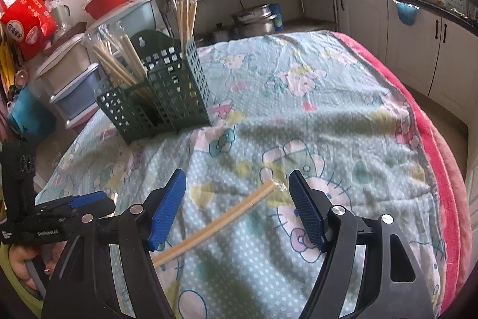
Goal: Organize utensils
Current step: 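Close the left tool on a loose chopstick while the right tool closes on another, then lift both held chopsticks and carry them above the green caddy, then lower both held chopsticks down into the caddy compartments, then open the left tool while the right tool opens, releasing chopsticks into the caddy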
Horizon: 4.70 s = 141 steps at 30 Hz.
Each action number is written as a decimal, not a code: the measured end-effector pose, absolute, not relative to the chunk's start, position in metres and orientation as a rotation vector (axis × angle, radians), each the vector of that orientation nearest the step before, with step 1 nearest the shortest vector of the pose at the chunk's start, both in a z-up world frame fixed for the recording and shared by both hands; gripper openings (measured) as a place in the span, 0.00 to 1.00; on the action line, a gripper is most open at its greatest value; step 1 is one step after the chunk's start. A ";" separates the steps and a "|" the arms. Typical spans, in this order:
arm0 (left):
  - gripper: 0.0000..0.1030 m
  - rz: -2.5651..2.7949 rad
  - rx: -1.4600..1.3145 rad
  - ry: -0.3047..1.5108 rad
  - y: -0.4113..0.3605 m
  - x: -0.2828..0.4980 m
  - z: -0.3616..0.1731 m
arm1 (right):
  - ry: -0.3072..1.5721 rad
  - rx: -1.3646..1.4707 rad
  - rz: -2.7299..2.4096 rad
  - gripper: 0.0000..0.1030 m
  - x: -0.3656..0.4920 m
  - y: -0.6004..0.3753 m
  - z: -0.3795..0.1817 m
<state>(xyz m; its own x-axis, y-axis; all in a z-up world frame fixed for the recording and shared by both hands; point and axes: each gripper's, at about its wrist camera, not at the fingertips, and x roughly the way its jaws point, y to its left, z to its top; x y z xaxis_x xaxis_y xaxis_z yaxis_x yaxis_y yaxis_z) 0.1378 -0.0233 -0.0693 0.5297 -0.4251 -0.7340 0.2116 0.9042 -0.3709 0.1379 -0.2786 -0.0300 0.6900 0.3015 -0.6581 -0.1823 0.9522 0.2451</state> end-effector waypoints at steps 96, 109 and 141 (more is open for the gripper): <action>0.02 -0.312 -0.136 0.270 -0.004 0.225 0.203 | 0.157 0.008 0.377 0.01 0.187 -0.213 0.207; 0.02 -0.282 -0.161 0.267 0.001 0.262 0.177 | 0.179 -0.007 0.386 0.01 0.229 -0.197 0.200; 0.52 -0.240 -0.221 0.412 0.022 0.214 0.100 | 0.401 0.116 0.374 0.40 0.219 -0.220 0.114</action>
